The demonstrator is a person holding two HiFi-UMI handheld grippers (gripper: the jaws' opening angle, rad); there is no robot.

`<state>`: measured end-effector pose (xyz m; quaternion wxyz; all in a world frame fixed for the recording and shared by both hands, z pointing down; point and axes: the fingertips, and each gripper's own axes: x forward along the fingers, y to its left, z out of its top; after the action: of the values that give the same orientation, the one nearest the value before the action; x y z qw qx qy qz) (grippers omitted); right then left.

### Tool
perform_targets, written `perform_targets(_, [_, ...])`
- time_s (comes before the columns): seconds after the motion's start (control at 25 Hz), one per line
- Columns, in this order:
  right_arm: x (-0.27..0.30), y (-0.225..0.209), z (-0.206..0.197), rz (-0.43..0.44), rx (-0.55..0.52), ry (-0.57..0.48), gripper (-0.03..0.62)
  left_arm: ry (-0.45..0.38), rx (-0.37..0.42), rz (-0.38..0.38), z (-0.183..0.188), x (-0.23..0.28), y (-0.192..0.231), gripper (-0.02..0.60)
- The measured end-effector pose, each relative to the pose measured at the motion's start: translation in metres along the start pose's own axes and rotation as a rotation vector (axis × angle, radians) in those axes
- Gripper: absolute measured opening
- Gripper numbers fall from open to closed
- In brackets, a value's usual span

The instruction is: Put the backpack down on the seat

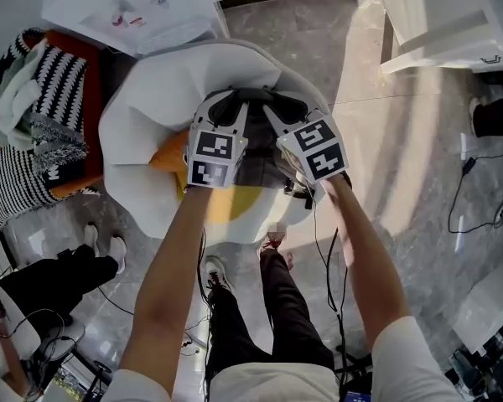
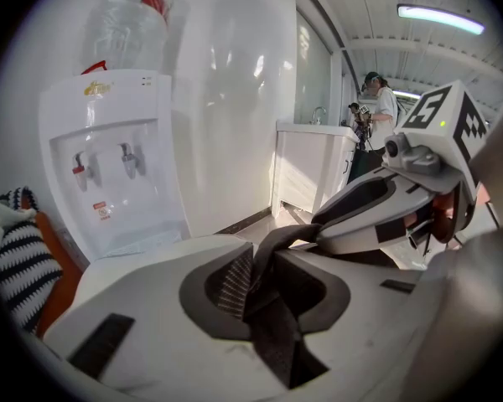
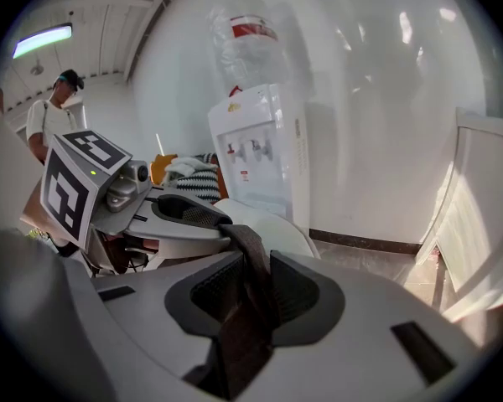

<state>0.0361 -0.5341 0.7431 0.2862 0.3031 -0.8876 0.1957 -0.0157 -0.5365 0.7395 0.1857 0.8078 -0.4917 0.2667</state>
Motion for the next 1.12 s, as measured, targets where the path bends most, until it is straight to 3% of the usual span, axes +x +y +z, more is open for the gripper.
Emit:
perform_targets(0.4, [-0.006,-0.006,-0.006,-0.017,0.014,0.01,0.115,0.027,-0.031,0.046,-0.004,-0.002,0.009,0.129])
perform_targets(0.6, [-0.012,-0.006,-0.004,-0.036,0.054,-0.007,0.115,0.031,-0.064,0.042,-0.01,-0.004,0.018,0.199])
perform_targets(0.88, [-0.035,-0.013,-0.013,-0.065,0.175,-0.035,0.115,0.069,-0.051,-0.002,-0.014,-0.022,0.0,0.201])
perform_targets(1.12, [-0.065,-0.012,-0.025,-0.111,0.178,-0.021,0.114,0.071,-0.065,0.002,-0.018,-0.046,-0.007,0.201])
